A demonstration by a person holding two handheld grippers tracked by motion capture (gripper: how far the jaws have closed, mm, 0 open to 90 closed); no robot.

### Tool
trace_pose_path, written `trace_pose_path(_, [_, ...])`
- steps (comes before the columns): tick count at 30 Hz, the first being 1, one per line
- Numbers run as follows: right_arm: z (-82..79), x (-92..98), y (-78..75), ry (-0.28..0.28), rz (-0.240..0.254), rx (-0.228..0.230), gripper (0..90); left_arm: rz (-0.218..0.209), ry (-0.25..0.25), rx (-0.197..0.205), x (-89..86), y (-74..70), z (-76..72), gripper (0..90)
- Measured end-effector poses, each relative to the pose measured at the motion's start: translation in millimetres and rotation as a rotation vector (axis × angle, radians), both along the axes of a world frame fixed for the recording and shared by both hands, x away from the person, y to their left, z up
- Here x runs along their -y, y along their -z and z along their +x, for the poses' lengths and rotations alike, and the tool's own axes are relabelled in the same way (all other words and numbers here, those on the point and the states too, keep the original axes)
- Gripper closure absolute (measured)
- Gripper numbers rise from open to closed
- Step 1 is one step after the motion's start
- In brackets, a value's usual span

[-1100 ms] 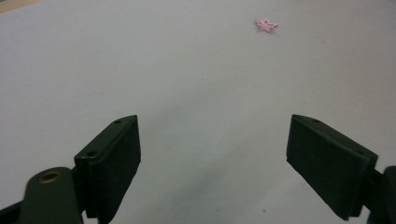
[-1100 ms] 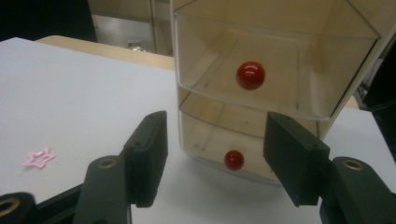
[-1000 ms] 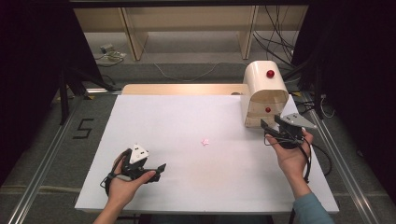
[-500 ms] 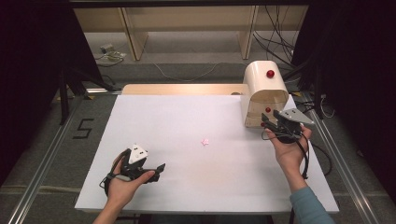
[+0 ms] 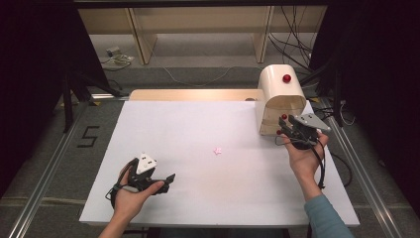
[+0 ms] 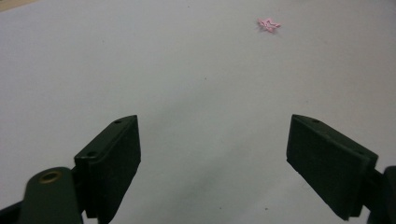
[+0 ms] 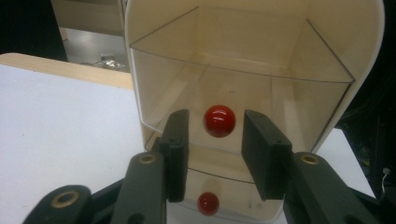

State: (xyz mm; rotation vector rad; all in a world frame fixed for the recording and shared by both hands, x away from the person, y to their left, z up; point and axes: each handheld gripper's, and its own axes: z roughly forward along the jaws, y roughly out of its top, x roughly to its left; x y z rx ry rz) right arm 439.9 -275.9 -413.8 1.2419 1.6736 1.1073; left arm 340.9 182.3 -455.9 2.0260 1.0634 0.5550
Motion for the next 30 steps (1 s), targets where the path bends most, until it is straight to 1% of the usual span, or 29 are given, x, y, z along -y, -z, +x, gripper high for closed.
trace_pose_path(2, [0.3,-0.6,0.3,0.0,-0.001,-0.003,63.4,-0.001,-0.001,0.001,0.1,0.0,-0.1,17.6])
trace_pose_path(5, [1.7,-2.2,0.9,0.014,-0.005,0.007,66.4,0.0,-0.001,0.002,-0.5,0.1,0.0,17.6])
trace_pose_path(11, [3.1,-3.6,1.4,0.03,-0.014,0.011,68.7,-0.001,-0.002,0.001,-0.3,0.0,-0.3,17.7])
trace_pose_path(18, [3.0,-5.4,1.4,0.034,-0.019,0.013,69.7,0.0,-0.001,0.001,-0.5,0.1,-0.2,17.7])
trace_pose_path(23, [2.9,-5.9,0.9,0.044,-0.022,0.019,73.2,0.001,-0.003,0.001,-0.7,0.2,-0.2,17.7])
trace_pose_path(30, [2.8,-6.7,1.4,0.047,-0.024,0.023,73.6,0.006,0.003,0.0,-0.9,0.0,-0.3,17.8])
